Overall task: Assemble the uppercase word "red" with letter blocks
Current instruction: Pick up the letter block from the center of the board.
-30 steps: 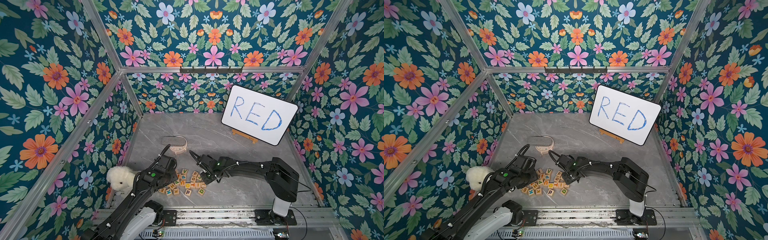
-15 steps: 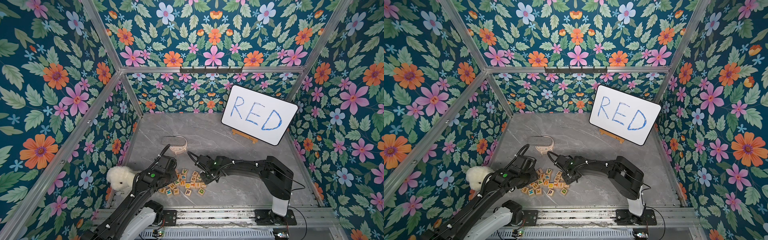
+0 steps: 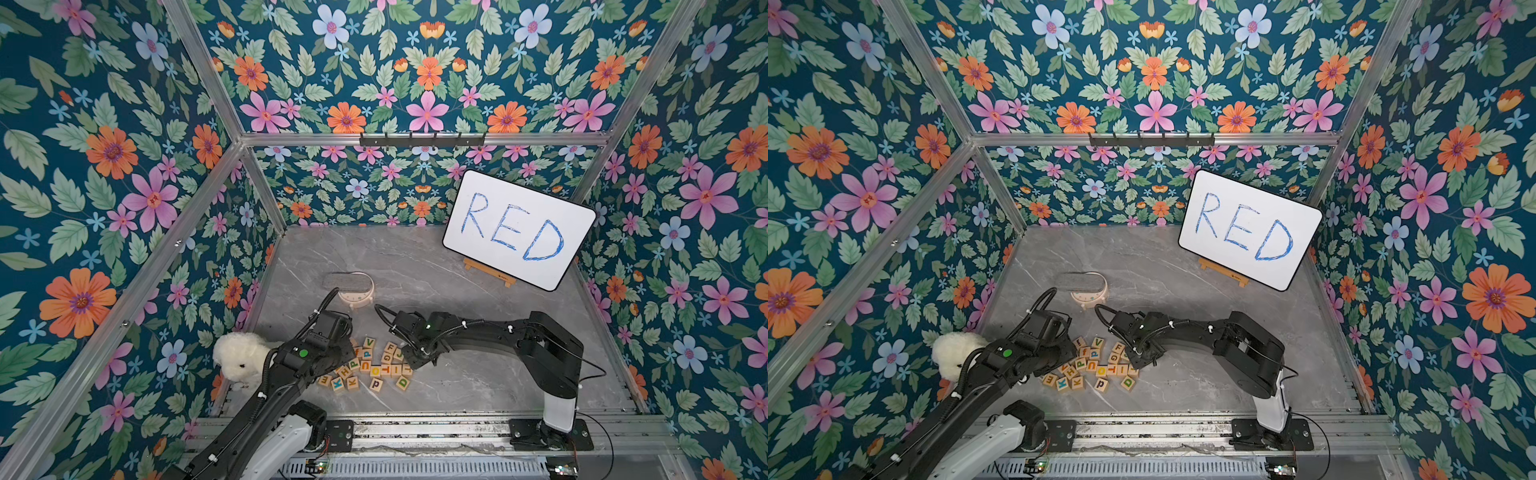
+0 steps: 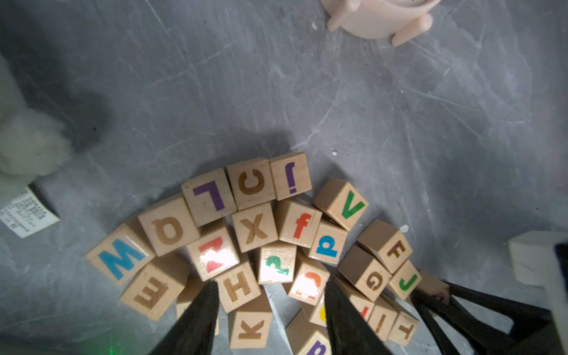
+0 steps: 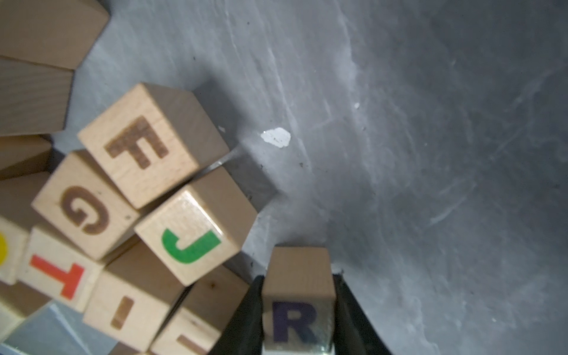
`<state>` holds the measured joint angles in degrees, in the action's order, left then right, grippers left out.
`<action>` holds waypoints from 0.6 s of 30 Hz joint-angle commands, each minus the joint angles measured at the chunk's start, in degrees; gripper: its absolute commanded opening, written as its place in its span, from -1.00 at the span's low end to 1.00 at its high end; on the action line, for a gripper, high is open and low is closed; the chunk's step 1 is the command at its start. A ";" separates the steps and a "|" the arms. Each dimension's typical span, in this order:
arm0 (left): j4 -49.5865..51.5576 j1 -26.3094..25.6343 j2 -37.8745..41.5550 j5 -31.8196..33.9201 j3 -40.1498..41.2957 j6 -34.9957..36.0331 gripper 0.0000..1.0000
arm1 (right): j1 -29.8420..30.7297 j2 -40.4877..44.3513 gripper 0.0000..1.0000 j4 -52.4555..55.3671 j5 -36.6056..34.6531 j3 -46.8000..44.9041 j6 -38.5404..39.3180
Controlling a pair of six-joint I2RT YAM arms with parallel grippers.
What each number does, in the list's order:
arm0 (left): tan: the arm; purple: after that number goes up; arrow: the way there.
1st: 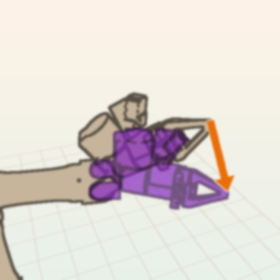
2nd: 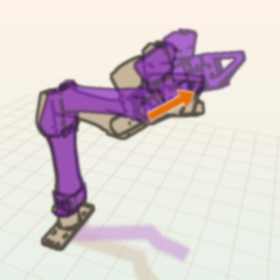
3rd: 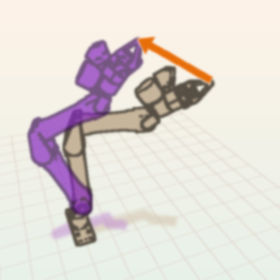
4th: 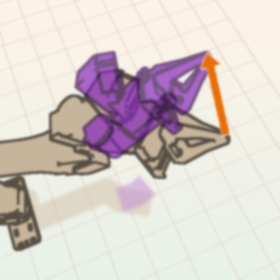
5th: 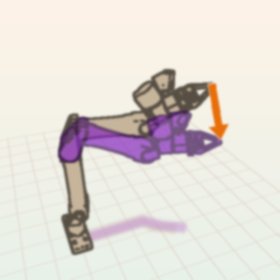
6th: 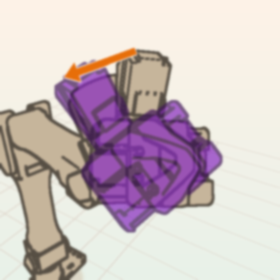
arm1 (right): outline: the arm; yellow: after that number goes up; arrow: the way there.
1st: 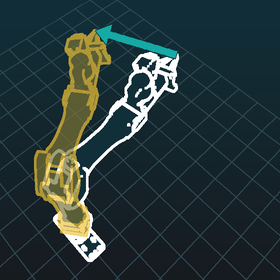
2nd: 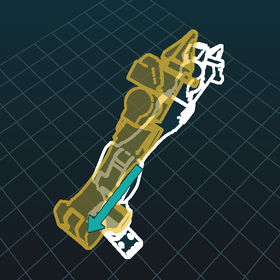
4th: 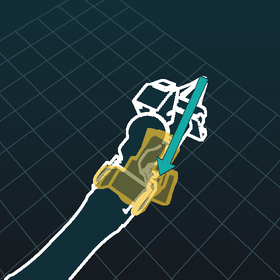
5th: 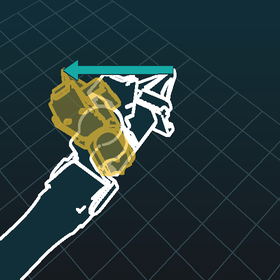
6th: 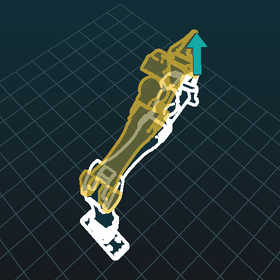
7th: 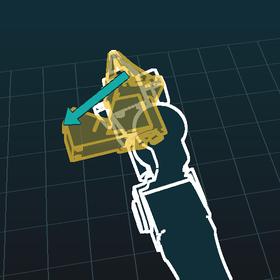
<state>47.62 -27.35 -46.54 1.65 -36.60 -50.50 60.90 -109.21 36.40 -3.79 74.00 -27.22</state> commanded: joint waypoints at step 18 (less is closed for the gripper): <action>-6.13 0.02 -1.95 -2.10 -1.99 1.49 0.07 | -13.60 16.65 -0.32 8.03 -9.08 -2.09 -12.41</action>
<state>42.41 -27.35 -48.40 -0.10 -38.63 -49.32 49.10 -93.93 44.14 -10.22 72.49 -36.75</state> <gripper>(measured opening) 0.535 0.343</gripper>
